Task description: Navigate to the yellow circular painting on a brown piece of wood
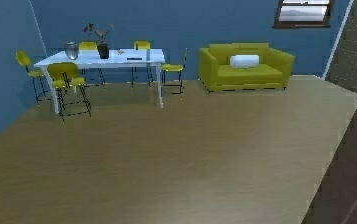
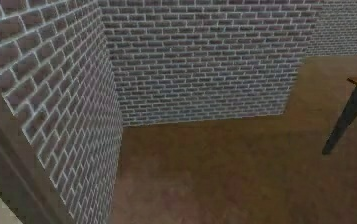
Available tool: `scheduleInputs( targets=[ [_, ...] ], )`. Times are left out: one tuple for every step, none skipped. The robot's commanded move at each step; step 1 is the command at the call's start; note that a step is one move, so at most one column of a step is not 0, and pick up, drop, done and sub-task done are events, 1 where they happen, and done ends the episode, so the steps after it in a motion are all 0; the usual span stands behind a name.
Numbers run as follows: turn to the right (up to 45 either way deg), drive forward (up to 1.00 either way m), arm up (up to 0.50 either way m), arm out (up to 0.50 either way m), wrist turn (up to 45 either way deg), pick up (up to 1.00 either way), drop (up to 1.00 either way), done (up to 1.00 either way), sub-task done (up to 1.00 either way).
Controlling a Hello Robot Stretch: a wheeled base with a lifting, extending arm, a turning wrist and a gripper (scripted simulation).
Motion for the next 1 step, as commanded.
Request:
scheduleInputs(
  targets=[
    [0.0,0.55,0.00,0.00,0.0,0.00,0.00,0.00,0.00]
  ],
)
